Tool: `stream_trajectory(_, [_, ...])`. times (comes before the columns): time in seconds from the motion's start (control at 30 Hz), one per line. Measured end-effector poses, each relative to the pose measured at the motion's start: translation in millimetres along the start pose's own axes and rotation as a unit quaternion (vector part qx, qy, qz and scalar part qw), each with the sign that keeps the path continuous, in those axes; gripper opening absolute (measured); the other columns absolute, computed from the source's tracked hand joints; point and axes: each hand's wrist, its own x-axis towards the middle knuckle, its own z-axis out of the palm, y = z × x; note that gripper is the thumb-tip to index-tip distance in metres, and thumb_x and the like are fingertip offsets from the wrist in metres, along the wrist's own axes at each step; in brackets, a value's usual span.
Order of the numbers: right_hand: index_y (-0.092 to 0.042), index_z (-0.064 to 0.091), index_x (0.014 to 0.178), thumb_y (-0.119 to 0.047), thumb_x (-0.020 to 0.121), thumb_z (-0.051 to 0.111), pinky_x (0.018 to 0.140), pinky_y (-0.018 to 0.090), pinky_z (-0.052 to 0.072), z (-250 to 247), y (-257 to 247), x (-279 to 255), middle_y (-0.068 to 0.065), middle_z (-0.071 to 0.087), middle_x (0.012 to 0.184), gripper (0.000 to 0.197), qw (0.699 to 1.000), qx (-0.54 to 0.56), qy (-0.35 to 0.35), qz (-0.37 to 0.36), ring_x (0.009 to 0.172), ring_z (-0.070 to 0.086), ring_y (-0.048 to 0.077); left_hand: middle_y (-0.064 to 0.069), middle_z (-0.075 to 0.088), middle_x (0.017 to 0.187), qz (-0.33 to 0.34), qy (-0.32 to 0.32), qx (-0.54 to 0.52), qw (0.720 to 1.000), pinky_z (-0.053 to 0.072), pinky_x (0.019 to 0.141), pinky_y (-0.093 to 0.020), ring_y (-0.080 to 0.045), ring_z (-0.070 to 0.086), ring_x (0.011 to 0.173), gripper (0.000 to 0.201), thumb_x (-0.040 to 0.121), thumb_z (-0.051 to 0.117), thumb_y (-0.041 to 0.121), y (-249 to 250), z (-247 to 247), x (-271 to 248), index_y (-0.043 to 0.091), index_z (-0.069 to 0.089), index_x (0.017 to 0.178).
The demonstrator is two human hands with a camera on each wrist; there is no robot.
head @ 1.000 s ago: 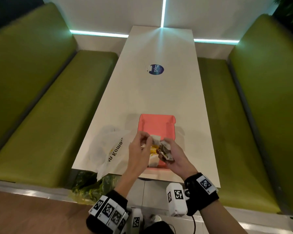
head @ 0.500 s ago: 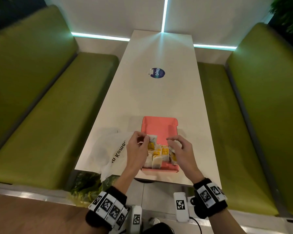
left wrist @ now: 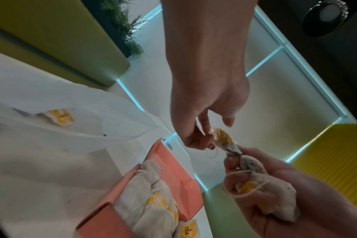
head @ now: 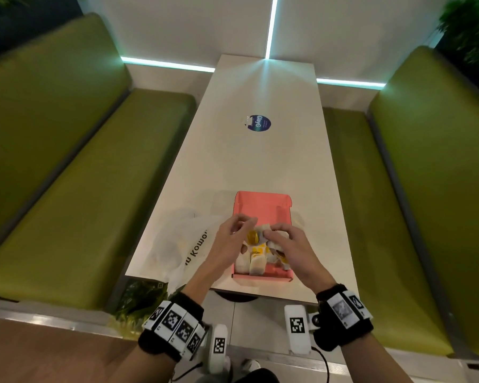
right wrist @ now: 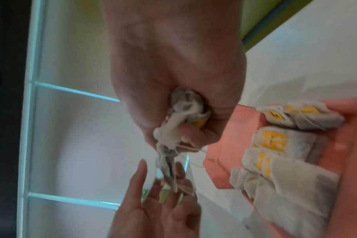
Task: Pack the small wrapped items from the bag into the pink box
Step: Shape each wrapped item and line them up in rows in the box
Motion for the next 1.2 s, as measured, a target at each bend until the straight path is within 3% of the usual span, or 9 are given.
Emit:
stream_trajectory(0.1, [-0.014,0.064,0.100,-0.023,0.092,0.067,0.060,0.029,0.048,6,5,-4,0.002,0.069,0.092,0.012,0.989,0.128,0.047,0.056,0.079,0.063,0.015,-0.004,0.068,0.097,-0.038,-0.003,-0.083,0.996,0.047,0.056,-0.024,-0.017,0.063,0.080,0.016,0.099,0.058,0.031,-5,1,-10,0.015,0.063,0.101])
stream_trajectory(0.2, [-0.018,0.063,0.098,-0.024,0.094,0.065,0.053,0.024,0.043,11,13,-7,0.002,0.068,0.091,0.008,0.982,0.167,0.047,0.078,0.073,0.059,0.014,-0.010,0.069,0.103,0.024,0.010,-0.056,0.998,0.051,0.059,-0.026,-0.024,0.068,0.087,0.012,0.094,0.066,0.016,-11,7,-15,0.013,0.064,0.106])
stream_trajectory(0.37, [-0.015,0.069,0.083,-0.023,0.095,0.064,0.061,0.027,0.047,5,23,-13,0.006,0.067,0.081,0.014,0.999,0.046,0.015,0.015,0.073,0.060,0.018,-0.007,0.070,0.101,0.105,0.020,0.000,0.994,0.053,0.067,-0.028,-0.027,0.068,0.089,0.021,0.086,0.076,0.012,-10,10,-11,0.014,0.063,0.102])
stream_trajectory(0.5, [-0.023,0.070,0.103,-0.021,0.093,0.066,0.080,0.027,0.054,-12,24,-9,-0.004,0.072,0.094,0.011,0.993,-0.113,-0.003,-0.029,0.092,0.067,0.017,0.003,0.068,0.093,0.153,-0.004,0.059,0.986,0.053,0.072,-0.031,-0.022,0.066,0.083,0.029,0.078,0.079,0.012,-5,4,-9,0.025,0.062,0.098])
stream_trajectory(0.63, [-0.025,0.068,0.112,-0.020,0.094,0.065,0.079,0.019,0.052,-23,8,-5,-0.003,0.069,0.106,0.019,0.989,-0.126,0.026,-0.076,0.095,0.064,0.010,0.012,0.064,0.088,0.170,-0.040,0.128,0.976,0.055,0.069,-0.030,-0.017,0.065,0.080,0.045,0.081,0.082,0.020,1,1,-8,0.037,0.053,0.112])
stream_trajectory(0.73, [-0.021,0.070,0.109,-0.020,0.094,0.066,0.078,0.016,0.050,-19,-5,-1,-0.005,0.070,0.104,0.016,0.982,-0.148,0.003,-0.118,0.092,0.064,0.007,0.010,0.067,0.089,0.187,-0.063,0.181,0.964,0.053,0.066,-0.025,-0.010,0.064,0.078,0.048,0.085,0.077,0.014,3,-1,-6,0.034,0.048,0.117])
stream_trajectory(0.9, [-0.012,0.072,0.087,-0.014,0.091,0.067,0.078,0.031,0.050,-11,-8,5,0.000,0.070,0.084,0.006,0.975,-0.169,-0.020,-0.140,0.084,0.064,0.017,0.009,0.068,0.094,0.189,-0.063,0.187,0.962,0.051,0.066,-0.020,-0.007,0.065,0.085,0.043,0.085,0.076,0.013,3,-3,-9,0.031,0.051,0.114])
stream_trajectory(1.07, [-0.007,0.073,0.088,-0.014,0.093,0.066,0.073,0.018,0.049,-5,-6,-1,-0.004,0.071,0.079,0.011,0.989,-0.089,-0.004,-0.122,0.078,0.064,0.005,0.011,0.067,0.090,0.166,-0.004,0.128,0.978,0.051,0.067,-0.023,-0.006,0.064,0.085,0.010,0.090,0.072,0.018,-4,-5,-10,0.018,0.063,0.095])
stream_trajectory(1.2, [-0.012,0.074,0.087,-0.017,0.094,0.066,0.070,0.018,0.049,-4,0,-3,-0.008,0.071,0.077,0.012,0.990,-0.096,-0.008,-0.103,0.075,0.063,0.003,0.003,0.069,0.084,0.153,0.006,0.097,0.983,0.054,0.068,-0.031,-0.012,0.067,0.080,0.005,0.091,0.069,0.014,-4,-7,-8,0.012,0.065,0.089])
